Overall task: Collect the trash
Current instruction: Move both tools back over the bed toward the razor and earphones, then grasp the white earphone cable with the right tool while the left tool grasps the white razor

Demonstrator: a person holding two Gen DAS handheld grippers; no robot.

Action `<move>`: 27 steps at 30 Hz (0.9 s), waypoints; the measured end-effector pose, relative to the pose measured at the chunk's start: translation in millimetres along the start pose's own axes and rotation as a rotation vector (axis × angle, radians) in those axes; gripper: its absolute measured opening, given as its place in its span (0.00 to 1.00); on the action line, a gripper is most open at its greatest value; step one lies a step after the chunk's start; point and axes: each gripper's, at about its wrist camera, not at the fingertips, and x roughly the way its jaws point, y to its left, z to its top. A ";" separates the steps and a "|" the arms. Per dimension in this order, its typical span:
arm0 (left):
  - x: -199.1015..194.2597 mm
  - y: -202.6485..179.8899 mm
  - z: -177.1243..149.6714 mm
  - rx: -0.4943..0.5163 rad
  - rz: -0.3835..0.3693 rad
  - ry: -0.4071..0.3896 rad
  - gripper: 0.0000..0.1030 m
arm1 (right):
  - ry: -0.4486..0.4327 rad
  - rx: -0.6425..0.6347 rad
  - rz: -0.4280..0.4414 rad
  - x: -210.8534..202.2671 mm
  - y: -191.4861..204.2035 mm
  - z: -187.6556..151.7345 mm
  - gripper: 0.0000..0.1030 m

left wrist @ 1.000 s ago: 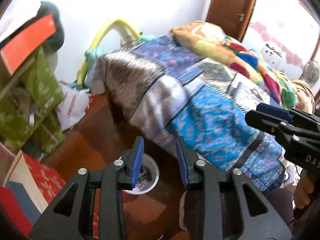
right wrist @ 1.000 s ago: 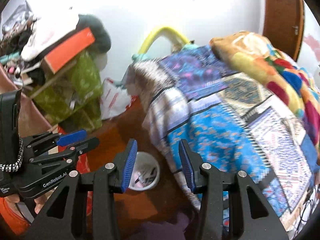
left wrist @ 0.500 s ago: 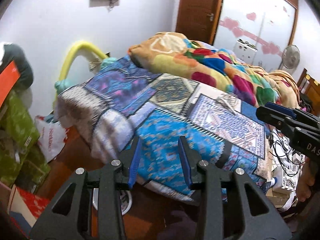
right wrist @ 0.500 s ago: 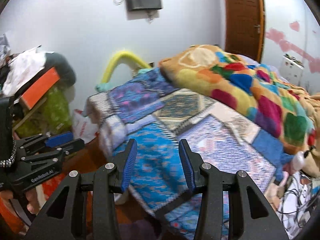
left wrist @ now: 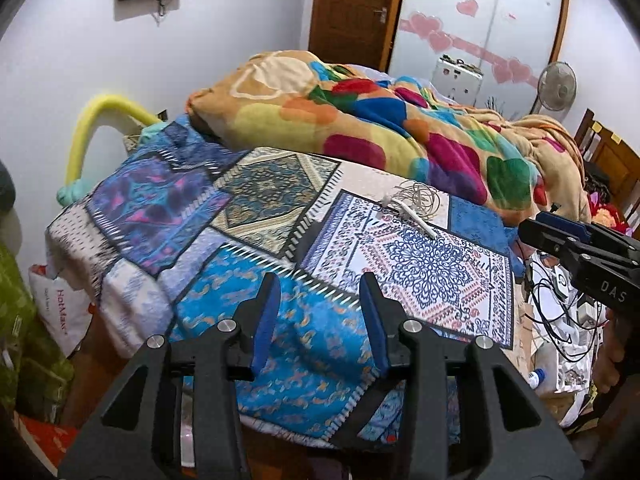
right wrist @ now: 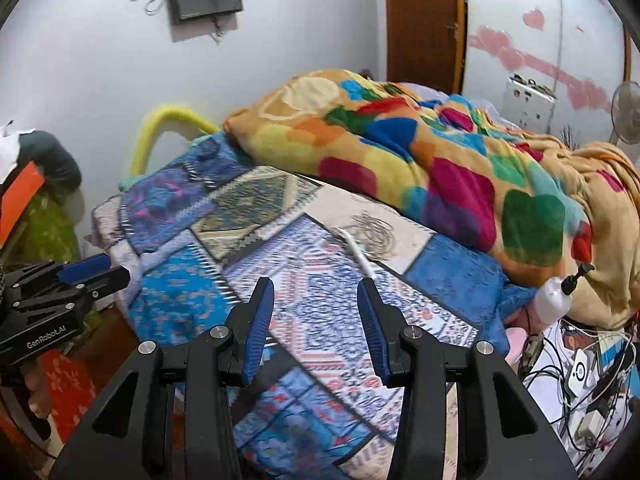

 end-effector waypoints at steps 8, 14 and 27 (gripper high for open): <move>55.5 -15.4 16.3 0.022 -0.025 0.036 0.44 | 0.037 0.057 -0.020 43.9 -39.6 7.2 0.38; 102.7 -24.8 24.8 0.030 -0.051 0.080 0.44 | 0.103 0.104 -0.020 91.0 -64.1 8.7 0.38; 177.9 -38.9 42.5 0.035 -0.098 0.126 0.44 | 0.168 0.134 0.015 173.2 -85.3 34.5 0.38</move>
